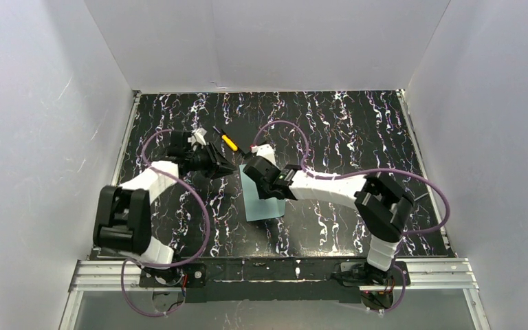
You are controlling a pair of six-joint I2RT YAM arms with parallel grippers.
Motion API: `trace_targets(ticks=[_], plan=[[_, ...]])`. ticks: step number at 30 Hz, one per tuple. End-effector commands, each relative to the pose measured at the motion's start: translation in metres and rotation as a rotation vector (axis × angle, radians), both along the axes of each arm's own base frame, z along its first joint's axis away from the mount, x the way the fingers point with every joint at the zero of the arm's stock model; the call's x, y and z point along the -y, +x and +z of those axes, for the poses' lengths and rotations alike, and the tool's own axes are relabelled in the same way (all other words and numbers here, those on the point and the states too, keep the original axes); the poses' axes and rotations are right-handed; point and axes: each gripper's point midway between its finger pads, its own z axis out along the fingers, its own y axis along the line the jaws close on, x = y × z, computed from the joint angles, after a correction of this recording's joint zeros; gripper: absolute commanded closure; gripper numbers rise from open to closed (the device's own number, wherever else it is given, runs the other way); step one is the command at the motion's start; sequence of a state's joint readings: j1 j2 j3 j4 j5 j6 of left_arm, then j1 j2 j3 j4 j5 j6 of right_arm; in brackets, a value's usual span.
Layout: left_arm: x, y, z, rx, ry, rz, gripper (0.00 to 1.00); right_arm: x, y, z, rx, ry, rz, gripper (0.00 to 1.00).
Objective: Place the letter into the envelope and seal it
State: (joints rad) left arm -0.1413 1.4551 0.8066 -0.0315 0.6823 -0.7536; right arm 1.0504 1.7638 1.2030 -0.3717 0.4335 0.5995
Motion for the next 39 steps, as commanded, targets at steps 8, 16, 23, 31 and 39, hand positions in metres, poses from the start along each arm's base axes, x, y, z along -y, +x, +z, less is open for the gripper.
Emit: trace_targets(ticks=[8,16,23,31,39], plan=[[0.035,0.030,-0.028,-0.151,-0.010,-0.020,0.81,-0.027,0.023,0.006,0.101,0.040,0.028,0.99],[0.044,0.039,-0.052,-0.185,0.055,-0.033,0.82,-0.025,0.021,-0.003,0.077,0.011,0.022,0.99],[0.048,0.033,-0.075,-0.207,0.125,-0.039,0.86,-0.013,0.015,-0.012,0.042,-0.034,-0.004,0.99],[0.038,0.020,-0.104,-0.215,0.260,-0.088,0.91,-0.008,0.014,-0.038,0.035,-0.061,0.000,0.99],[0.029,0.003,-0.126,-0.305,0.449,-0.145,1.00,-0.002,0.033,-0.042,0.157,-0.096,-0.003,0.99]])
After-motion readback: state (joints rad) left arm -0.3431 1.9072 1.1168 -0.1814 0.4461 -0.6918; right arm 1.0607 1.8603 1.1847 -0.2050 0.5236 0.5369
